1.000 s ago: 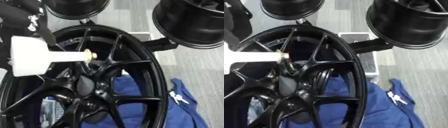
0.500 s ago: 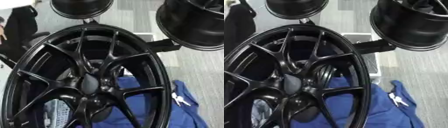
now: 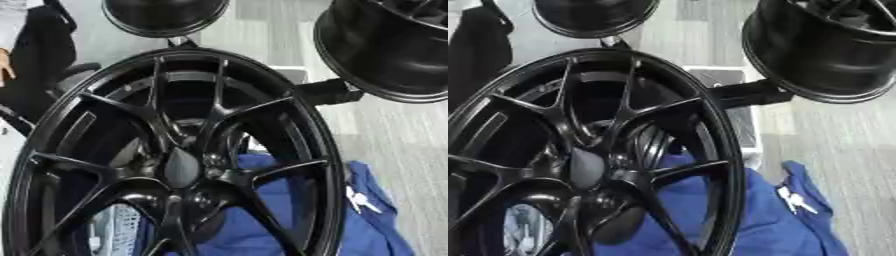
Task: Pull the pin out of the wheel hub.
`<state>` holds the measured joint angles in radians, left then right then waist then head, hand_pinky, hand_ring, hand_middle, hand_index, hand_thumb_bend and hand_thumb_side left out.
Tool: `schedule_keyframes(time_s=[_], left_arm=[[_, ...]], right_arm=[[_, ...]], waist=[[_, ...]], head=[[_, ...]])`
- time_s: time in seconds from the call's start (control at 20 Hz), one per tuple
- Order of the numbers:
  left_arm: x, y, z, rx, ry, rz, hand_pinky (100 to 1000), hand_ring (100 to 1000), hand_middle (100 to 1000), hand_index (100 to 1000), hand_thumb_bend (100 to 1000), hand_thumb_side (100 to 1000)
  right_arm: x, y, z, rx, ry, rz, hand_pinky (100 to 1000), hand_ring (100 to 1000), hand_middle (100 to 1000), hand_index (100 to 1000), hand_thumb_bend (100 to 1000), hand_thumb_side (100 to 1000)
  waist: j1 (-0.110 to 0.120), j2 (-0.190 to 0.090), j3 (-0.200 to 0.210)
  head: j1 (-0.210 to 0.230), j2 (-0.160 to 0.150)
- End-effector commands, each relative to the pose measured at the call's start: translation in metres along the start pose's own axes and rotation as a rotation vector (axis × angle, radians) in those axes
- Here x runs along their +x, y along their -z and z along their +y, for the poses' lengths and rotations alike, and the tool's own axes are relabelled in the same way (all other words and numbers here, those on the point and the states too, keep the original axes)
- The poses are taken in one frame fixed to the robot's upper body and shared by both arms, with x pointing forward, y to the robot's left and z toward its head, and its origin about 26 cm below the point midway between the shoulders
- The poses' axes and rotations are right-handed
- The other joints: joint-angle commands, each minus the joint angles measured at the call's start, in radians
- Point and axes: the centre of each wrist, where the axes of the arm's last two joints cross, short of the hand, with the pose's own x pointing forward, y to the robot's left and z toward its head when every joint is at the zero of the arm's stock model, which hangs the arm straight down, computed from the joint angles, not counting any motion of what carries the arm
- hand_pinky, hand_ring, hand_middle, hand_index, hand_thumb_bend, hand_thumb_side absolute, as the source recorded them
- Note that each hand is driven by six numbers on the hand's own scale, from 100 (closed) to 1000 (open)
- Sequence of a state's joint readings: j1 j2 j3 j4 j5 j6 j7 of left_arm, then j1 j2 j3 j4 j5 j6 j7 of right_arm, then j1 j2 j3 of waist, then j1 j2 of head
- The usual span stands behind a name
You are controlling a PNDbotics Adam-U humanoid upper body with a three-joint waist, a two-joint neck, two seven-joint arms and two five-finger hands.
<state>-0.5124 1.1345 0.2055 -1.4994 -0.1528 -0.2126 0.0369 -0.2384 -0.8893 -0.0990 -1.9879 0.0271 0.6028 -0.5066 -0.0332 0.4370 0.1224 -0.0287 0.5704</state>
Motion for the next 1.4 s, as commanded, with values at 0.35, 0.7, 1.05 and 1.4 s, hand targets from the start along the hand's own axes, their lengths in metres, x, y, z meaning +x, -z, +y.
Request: schedule_keyframes(time_s=[0.35,0.7,1.05,1.4], left_arm=[[-0.043,-0.004,0.017,-0.141,0.129,0.304,840,767,757,876,469,100],[-0.071,-0.006,0.018,-0.204,0.082,0.389,831,742,716,855,423,122],[-0.074,-0.004,0.02,-0.001,-0.049,0.302,797,637,615,786,189,100],[-0.033,0.014,0.019,0.125,-0.218,0.147,792,615,596,769,145,100]], right_arm=[[0.009,0.004,-0.008,-0.049,-0.016,-0.021,725,586,467,680,100,369],[0.009,0.005,-0.008,-0.051,-0.018,-0.024,724,585,466,680,100,367],[0.009,0.005,-0.009,-0.062,-0.023,-0.027,724,584,465,680,100,356],[0.011,0.007,-0.011,-0.075,-0.027,-0.04,725,585,465,681,100,341]], waist=[[0.003,-0.032,-0.008],[0.006,-0.038,-0.009],[0.004,-0.042,-0.008],[-0.003,-0.049,-0.001]], head=[[0.011,-0.006],[0.009,-0.002],[0.005,-0.004],[0.009,-0.005]])
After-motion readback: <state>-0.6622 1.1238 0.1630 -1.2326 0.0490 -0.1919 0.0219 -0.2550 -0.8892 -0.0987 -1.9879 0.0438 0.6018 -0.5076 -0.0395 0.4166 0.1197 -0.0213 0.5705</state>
